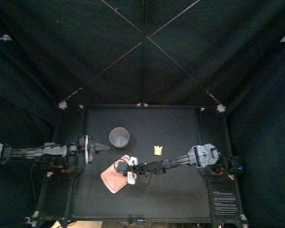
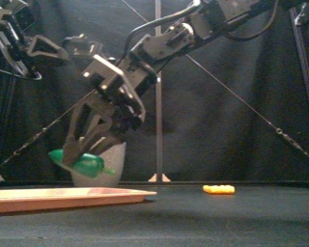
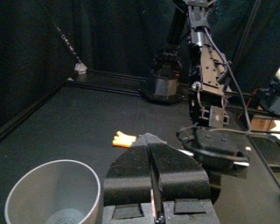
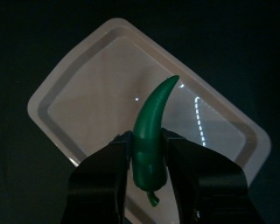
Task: Pick the green pepper then place it on the pink plate
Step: Drop green pepper on the pink plate and return to neutral
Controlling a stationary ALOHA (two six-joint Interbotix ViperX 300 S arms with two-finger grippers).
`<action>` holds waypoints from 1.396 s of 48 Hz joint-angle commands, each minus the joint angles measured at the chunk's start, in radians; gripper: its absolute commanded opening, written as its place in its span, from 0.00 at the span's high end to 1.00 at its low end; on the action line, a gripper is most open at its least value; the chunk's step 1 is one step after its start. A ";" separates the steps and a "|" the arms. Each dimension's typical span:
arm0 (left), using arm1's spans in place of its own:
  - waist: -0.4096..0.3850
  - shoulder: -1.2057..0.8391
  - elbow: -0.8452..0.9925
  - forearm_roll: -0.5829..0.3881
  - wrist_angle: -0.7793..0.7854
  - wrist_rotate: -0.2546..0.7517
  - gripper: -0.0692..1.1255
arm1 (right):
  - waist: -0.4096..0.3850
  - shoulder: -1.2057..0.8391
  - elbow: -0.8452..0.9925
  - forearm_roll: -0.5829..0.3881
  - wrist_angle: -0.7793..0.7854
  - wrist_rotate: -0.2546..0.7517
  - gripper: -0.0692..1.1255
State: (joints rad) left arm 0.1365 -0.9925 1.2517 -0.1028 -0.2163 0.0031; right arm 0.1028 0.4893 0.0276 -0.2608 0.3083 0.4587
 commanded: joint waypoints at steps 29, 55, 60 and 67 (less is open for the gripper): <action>0.023 0.003 0.000 0.002 0.011 0.000 0.87 | -0.003 -0.143 -0.040 -0.064 0.058 0.012 0.24; 0.026 0.003 0.006 0.005 0.011 0.003 0.87 | -0.054 -0.500 0.373 -0.140 -0.273 0.009 0.24; 0.029 0.003 0.005 0.006 0.011 0.003 0.87 | -0.080 -0.565 0.471 -0.135 -0.373 0.009 0.24; 0.034 0.003 0.005 0.006 0.011 0.003 0.87 | -0.126 -0.646 0.597 -0.141 -0.537 0.002 0.24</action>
State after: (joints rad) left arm 0.1657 -0.9925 1.2717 -0.0997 -0.2010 0.0046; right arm 0.0031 -0.0828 0.5783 -0.3973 -0.1411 0.4679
